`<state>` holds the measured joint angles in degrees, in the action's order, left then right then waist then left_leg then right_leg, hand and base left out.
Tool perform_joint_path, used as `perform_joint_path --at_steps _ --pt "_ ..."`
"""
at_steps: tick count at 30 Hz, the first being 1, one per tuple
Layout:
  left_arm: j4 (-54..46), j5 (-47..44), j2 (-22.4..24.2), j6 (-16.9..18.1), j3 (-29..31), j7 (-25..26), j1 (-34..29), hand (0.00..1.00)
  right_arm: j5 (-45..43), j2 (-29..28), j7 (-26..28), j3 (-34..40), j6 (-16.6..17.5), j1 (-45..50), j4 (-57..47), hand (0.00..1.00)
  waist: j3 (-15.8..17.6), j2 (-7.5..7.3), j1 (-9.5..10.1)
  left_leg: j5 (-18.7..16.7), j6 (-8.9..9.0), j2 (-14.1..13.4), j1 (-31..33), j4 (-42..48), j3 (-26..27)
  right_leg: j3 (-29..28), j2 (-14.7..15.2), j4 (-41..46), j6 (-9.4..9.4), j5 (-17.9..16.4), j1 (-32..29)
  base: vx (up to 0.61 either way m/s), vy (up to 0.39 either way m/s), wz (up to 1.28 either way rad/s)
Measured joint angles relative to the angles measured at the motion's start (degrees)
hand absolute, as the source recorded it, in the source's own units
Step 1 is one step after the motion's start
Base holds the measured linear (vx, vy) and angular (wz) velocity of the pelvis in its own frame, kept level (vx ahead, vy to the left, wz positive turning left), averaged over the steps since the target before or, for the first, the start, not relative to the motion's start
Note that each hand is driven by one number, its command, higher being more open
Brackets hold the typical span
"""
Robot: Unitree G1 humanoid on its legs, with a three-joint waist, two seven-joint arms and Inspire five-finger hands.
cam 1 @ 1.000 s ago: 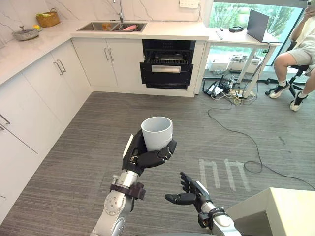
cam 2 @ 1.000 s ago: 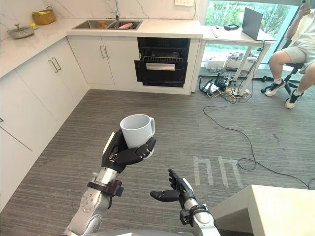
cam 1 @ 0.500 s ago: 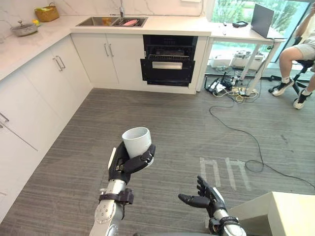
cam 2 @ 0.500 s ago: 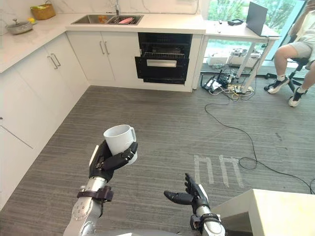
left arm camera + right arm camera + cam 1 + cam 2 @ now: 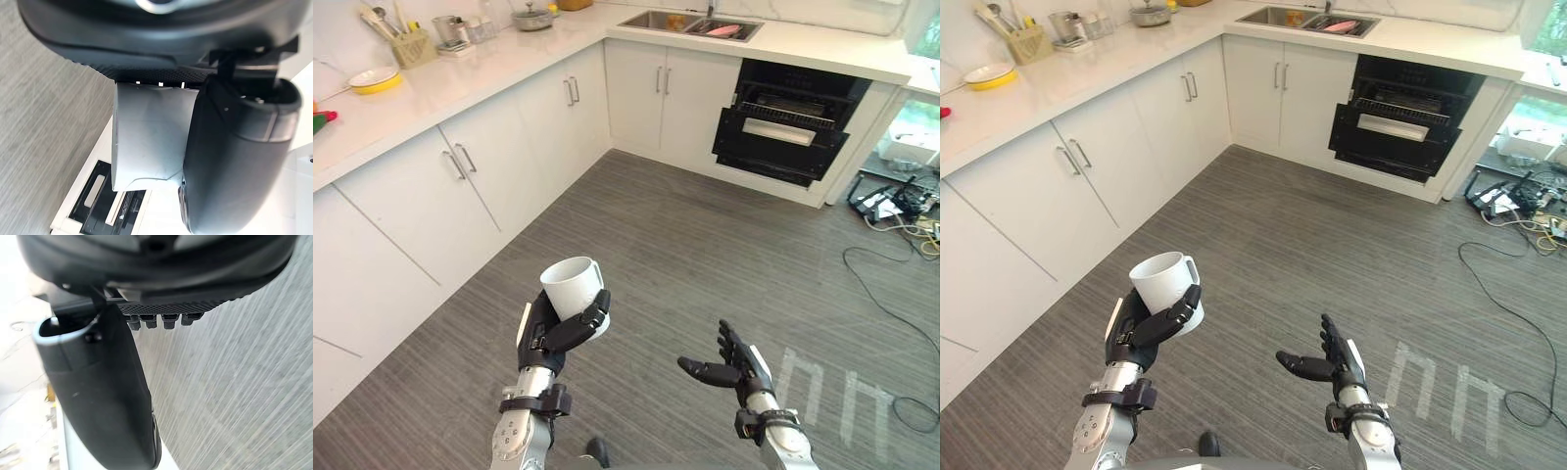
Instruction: Walk over to the sink, pick up the cup, carry it to the dishwasher, place the cup inside the dishwasher, then close the dishwasher door
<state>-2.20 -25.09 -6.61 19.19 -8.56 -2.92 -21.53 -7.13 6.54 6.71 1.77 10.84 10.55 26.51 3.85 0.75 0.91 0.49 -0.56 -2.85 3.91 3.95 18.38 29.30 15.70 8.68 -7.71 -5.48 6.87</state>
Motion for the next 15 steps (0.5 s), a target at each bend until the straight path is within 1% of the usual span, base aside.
perform_joint_path --at_steps 1,2,3,4,5,6,7,8,9,10,11,13,14,15 --pt "-0.1 0.0 0.2 0.0 -0.2 0.0 -0.2 0.00 0.0 0.0 0.1 0.0 0.0 0.0 -0.2 1.00 0.2 -0.19 0.24 -1.6 -0.31 0.2 0.5 2.2 0.0 -0.4 0.9 1.2 0.48 -0.3 0.0 0.01 0.151 0.04" --pt "-0.2 0.0 0.3 0.0 -0.4 0.0 -0.2 0.00 0.0 0.0 0.1 0.0 0.0 0.0 -0.2 1.00 0.4 -0.32 0.36 -2.4 -0.39 0.3 0.8 3.4 0.0 -0.4 1.3 1.9 0.52 -0.4 0.0 0.02 0.144 0.03" --pt "-0.3 0.0 0.5 0.0 -0.8 0.0 -0.2 0.00 0.0 0.0 0.2 0.1 0.0 0.2 -0.3 1.00 0.7 -0.55 0.46 -4.2 -0.83 0.5 1.4 5.9 0.0 -0.4 2.3 3.7 0.89 -0.7 -0.2 0.03 0.142 0.03" --pt "-0.3 0.0 1.0 0.0 -1.0 -0.2 -0.1 0.00 0.0 0.2 0.3 0.1 0.0 0.4 -0.5 1.00 1.4 -0.64 0.43 -5.7 -1.39 0.6 1.7 8.0 -0.1 -0.7 3.8 8.1 0.93 -0.7 -1.5 0.02 0.149 0.05" --pt "-0.3 0.0 1.0 0.0 -1.0 -0.4 -0.1 0.00 0.0 0.3 0.3 0.1 0.0 0.5 -0.6 1.00 1.6 -0.39 0.27 -6.4 -1.67 0.8 1.6 8.7 -0.2 -1.2 4.9 11.7 0.96 -0.7 -2.7 0.00 0.171 0.14" --pt "-0.4 0.0 0.6 0.1 -0.9 -1.1 -0.1 0.00 0.0 0.2 0.4 0.0 0.0 1.3 -0.9 1.00 2.0 -1.03 -0.06 -7.1 -2.38 1.6 1.5 9.5 -0.6 -2.6 7.5 19.4 2.44 -0.5 -5.8 0.00 0.178 0.21" --pt "-0.4 0.1 0.3 0.2 -0.8 -1.2 0.0 0.00 0.0 0.1 0.6 0.0 0.0 1.8 -1.0 1.00 2.4 -1.57 -0.21 -7.5 -2.86 2.4 1.1 9.5 -0.9 -4.4 9.0 24.6 4.79 0.3 -8.1 0.03 0.202 0.25" --pt "-0.4 0.2 0.0 0.2 -0.8 -1.2 0.0 0.00 0.0 0.1 0.7 0.0 0.0 2.2 -1.0 1.00 2.7 -1.80 -0.30 -7.8 -3.40 2.9 0.7 9.5 -1.6 -6.9 9.8 28.8 6.59 1.7 -10.5 0.09 0.166 0.28" --pt "-0.3 0.2 -0.5 0.3 -0.7 -1.2 0.0 0.00 0.0 -0.2 0.9 0.0 0.0 3.1 -1.0 1.00 3.0 -1.76 -0.52 -8.2 -3.97 3.2 0.3 9.6 -2.8 -10.2 8.7 33.4 5.45 0.8 -13.0 0.11 0.110 0.31" --pt "-0.3 0.2 -0.7 0.3 -0.8 -1.2 0.0 0.00 0.0 -0.2 0.9 0.0 0.0 3.7 -1.0 1.00 3.1 -1.56 -0.64 -8.3 -4.23 3.2 0.1 9.6 -3.5 -10.9 7.4 34.6 4.61 -1.1 -13.4 0.17 0.086 0.52" --pt "-0.3 0.0 -1.1 0.6 -0.7 -1.1 0.1 0.00 0.0 -0.2 1.1 0.0 0.1 5.2 -1.0 1.00 3.2 -1.59 -0.91 -8.8 -4.56 3.5 -0.7 9.5 -5.0 -11.3 3.7 34.8 4.20 -5.6 -14.4 0.14 0.057 0.42" --pt "-0.3 -0.6 -1.3 0.7 -0.8 -1.1 0.1 0.00 0.0 -0.2 1.3 0.0 0.1 5.8 -1.0 1.00 3.2 -1.63 -0.92 -9.0 -4.53 4.0 -1.5 8.9 -5.6 -11.3 1.6 32.6 4.34 -7.6 -15.4 0.12 0.040 0.28" --pt "-0.3 -0.8 -1.5 0.7 -1.0 -1.1 0.2 0.00 0.0 0.0 2.0 0.0 0.1 5.9 -1.3 1.00 3.4 -1.50 -1.16 -9.5 -4.38 4.1 -2.4 8.7 -6.2 -11.3 -0.8 28.9 4.49 -8.7 -17.5 0.11 0.018 0.18" --pt "-0.3 -0.8 -1.6 0.7 -1.3 -1.1 0.3 0.00 0.0 0.0 2.1 0.0 0.1 5.9 -1.7 1.00 3.6 -1.37 -1.26 -9.7 -4.32 4.1 -2.7 8.5 -6.4 -11.3 -1.7 27.3 4.44 -8.6 -18.6 0.18 0.003 0.23"
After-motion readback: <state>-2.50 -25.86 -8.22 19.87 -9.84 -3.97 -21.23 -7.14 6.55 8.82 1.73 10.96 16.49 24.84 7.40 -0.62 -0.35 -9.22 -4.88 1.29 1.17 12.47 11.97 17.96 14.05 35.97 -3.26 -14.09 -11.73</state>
